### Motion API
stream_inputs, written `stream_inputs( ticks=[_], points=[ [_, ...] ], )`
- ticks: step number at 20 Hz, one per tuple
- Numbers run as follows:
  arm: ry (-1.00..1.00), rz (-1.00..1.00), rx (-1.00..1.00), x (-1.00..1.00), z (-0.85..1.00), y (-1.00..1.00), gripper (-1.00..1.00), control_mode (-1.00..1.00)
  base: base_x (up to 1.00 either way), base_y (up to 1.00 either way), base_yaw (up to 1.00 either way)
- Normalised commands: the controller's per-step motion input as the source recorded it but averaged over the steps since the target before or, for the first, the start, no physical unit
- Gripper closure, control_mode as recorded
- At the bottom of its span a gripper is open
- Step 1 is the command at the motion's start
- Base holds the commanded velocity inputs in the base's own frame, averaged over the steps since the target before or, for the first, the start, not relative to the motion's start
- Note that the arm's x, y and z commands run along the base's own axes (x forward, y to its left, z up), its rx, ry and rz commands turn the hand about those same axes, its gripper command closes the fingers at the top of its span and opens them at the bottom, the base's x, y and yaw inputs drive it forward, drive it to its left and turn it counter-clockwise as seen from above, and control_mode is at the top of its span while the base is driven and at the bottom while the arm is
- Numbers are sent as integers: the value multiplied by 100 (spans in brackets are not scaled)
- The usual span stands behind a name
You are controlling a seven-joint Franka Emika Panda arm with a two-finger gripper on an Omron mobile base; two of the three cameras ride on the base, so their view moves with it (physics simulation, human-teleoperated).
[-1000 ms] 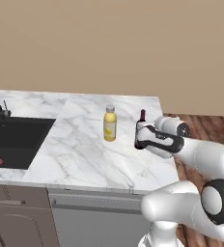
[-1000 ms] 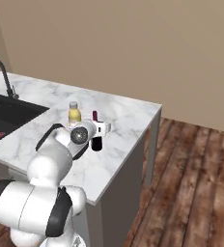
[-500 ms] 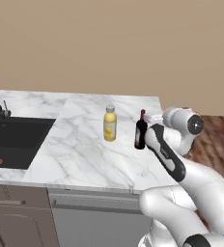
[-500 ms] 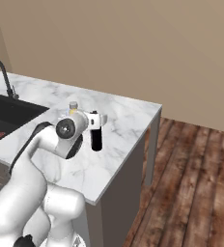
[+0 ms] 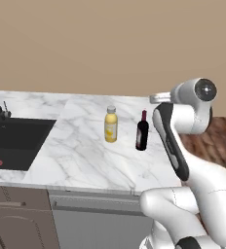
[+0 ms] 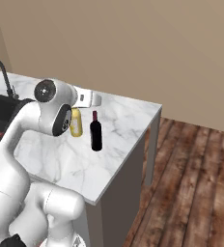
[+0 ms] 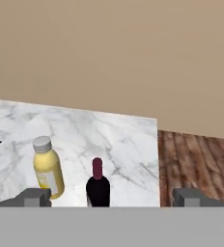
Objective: Move the drinks to the dining counter.
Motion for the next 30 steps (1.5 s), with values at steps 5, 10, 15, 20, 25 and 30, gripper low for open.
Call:
stream_inputs(
  ticks=[5,10,15,20,25,30],
  points=[
    [-4,-12,0,-64,10,-2,-100,-100,0,0,0],
    [-3,0,0,-51,0,0,-100,-100,0,0,0],
    [0,0,1,-48,6,0,-100,-100,0,0,0],
    [0,-1,8,-46,19,0,-100,-100,0,0,0],
    [9,-1,13,-35,8,0,-100,-100,0,0,0],
    [8,0,9,-20,0,0,-100,-100,0,0,0]
  ],
)
